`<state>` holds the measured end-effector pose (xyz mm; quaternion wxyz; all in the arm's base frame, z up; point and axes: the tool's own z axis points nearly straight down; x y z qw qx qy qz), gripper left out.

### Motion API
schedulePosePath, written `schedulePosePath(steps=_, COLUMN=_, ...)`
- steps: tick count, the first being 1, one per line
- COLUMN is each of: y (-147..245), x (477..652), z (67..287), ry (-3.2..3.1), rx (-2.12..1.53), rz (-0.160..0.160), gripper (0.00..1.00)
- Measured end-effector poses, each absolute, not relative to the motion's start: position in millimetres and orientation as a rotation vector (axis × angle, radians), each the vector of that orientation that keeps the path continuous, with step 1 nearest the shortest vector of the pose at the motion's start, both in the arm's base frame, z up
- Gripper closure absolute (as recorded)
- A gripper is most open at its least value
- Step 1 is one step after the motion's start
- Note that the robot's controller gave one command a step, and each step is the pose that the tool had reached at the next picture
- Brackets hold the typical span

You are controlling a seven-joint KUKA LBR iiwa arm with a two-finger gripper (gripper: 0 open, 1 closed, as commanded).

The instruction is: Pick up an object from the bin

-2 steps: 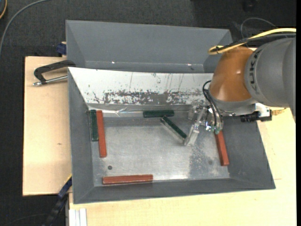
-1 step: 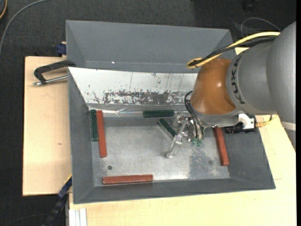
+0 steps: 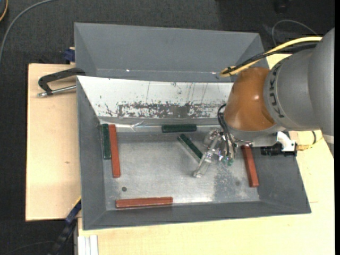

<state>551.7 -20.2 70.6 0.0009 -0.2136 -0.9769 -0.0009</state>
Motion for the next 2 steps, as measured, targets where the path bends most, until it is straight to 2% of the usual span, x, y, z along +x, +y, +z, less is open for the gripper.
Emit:
schedulePosePath(steps=1, y=-20.2, x=551.8, z=70.7, ry=-3.068, rx=-0.670, rz=-0.002, gripper=1.00)
schedulePosePath(steps=2, y=-51.2, x=569.0, z=251.0, ry=-3.144, rx=-0.272, rz=0.000, gripper=1.00)
